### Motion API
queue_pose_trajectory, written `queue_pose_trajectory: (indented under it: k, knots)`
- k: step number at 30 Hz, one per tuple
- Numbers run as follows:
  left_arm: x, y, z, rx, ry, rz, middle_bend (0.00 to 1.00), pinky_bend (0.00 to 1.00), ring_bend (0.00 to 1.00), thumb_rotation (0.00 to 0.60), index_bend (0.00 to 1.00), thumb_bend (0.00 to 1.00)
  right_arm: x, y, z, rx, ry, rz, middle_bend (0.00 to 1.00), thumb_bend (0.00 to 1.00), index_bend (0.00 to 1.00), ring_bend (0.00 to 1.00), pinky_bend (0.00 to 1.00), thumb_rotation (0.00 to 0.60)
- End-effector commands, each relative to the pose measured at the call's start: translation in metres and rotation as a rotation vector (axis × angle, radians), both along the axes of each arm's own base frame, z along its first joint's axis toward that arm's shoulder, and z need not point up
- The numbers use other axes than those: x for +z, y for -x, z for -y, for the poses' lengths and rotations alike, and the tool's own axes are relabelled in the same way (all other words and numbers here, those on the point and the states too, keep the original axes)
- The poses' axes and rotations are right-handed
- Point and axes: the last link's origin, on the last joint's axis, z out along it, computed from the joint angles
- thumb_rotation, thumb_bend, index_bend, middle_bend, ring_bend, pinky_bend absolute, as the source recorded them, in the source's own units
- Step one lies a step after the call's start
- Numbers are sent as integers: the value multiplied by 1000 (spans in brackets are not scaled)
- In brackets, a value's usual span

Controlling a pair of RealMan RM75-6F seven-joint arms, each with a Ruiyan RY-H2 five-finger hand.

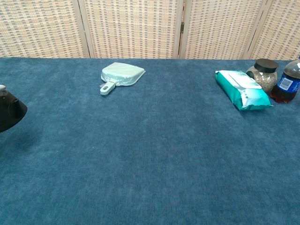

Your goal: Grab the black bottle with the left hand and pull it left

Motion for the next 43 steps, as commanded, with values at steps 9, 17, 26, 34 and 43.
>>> queue_pose_trajectory:
  k: [9,17,26,34,43]
  knots:
    - [1,-2,2,-19,7,-23,1000,305,917,595,1000,237,-1,-1,1,4,-6,2,260,153,250,181,105,600]
    - [2,-1,4,-23,5,-23,1000,334,917,600,1000,238,-1,-1,2,4,-8,2,260,153,250,181,115,600]
    - [2,1,5,-20,5,-30,1000,334,917,600,1000,238,-2,-1,4,5,-14,4,260,153,250,181,115,600]
    - [0,0,8,-22,6,-40,1000,334,917,600,1000,238,-3,-2,5,8,-17,2,260,153,250,181,116,600]
    - [-1,1,8,-20,9,-44,1000,334,917,600,1000,237,-3,-1,4,5,-20,1,260,152,250,180,154,600]
